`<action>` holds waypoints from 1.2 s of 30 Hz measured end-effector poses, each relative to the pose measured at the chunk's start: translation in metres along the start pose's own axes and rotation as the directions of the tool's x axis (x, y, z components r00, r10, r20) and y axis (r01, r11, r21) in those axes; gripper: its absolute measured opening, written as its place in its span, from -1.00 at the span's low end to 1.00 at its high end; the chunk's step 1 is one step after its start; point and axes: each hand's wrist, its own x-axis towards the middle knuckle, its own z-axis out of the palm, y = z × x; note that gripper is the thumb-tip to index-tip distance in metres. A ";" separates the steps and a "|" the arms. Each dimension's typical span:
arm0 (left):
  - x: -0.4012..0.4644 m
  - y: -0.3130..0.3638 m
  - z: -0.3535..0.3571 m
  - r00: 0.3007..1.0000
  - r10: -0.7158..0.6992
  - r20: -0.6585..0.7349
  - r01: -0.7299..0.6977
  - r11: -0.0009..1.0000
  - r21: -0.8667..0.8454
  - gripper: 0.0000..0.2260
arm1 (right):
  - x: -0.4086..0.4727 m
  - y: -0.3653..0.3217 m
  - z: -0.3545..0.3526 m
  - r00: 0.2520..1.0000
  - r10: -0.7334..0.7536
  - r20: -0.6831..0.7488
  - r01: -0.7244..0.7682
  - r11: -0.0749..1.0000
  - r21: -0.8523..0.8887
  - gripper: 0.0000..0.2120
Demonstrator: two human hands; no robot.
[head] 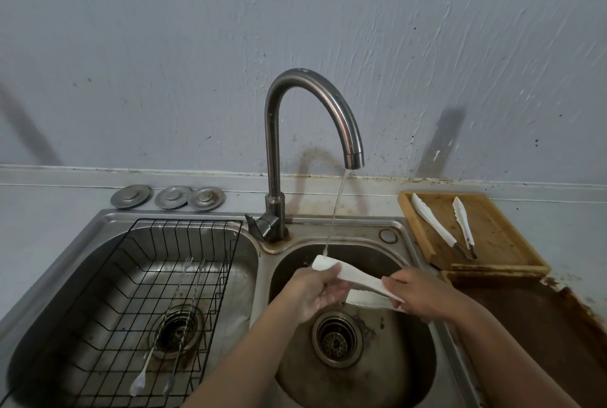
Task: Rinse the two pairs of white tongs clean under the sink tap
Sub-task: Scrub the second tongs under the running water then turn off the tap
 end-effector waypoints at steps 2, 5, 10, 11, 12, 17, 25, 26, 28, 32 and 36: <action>0.001 0.001 0.002 0.999 0.034 -0.001 -0.034 0.999 0.020 -0.68 | 0.000 0.001 0.002 1.000 -0.010 -0.013 0.011 0.999 0.036 -0.62; 0.004 0.005 0.004 0.995 0.074 -0.060 -0.073 0.997 0.019 -0.74 | -0.001 -0.001 0.002 1.000 -0.016 -0.015 0.017 0.996 0.090 -0.62; 0.007 0.012 -0.005 0.988 0.099 -0.115 -0.114 0.984 -0.139 -0.80 | -0.004 -0.004 0.001 0.995 -0.086 -0.040 0.089 0.993 0.078 -0.65; 0.007 0.012 -0.005 0.988 0.115 -0.103 -0.131 0.977 -0.167 -0.82 | -0.004 -0.004 0.003 0.991 -0.118 -0.071 0.122 0.991 0.060 -0.69; 0.007 0.014 -0.006 0.987 0.134 -0.093 -0.150 0.969 -0.197 -0.83 | -0.003 -0.004 0.005 0.979 -0.158 -0.127 0.165 0.985 0.042 -0.77; 0.004 0.023 -0.010 0.971 0.232 -0.051 -0.237 0.941 -0.241 -0.82 | 0.003 0.005 0.007 0.883 -0.215 -0.418 0.348 0.897 0.274 -0.69; -0.002 0.024 -0.002 0.947 0.319 0.024 -0.314 0.942 -0.117 -0.87 | 0.009 0.006 0.003 0.991 0.130 -0.012 -0.120 0.946 0.300 -0.32; -0.003 0.024 -0.003 0.943 0.331 0.033 -0.326 0.940 -0.104 -0.87 | 0.011 0.006 0.005 0.990 0.136 -0.027 -0.124 0.955 0.268 -0.33; -0.005 0.025 -0.005 0.939 0.340 0.047 -0.334 0.936 -0.110 -0.85 | 0.013 0.006 0.011 0.988 0.108 -0.107 -0.075 0.959 0.274 -0.38; -0.008 0.029 -0.009 0.964 0.261 0.053 -0.249 0.955 -0.160 -0.76 | 0.016 0.004 0.015 0.940 0.042 -0.340 0.008 0.990 0.144 -0.32; -0.009 0.030 -0.007 0.970 0.242 0.028 -0.241 0.970 -0.041 -0.78 | 0.017 0.005 0.016 0.881 -0.010 -0.473 0.018 1.000 0.012 -0.31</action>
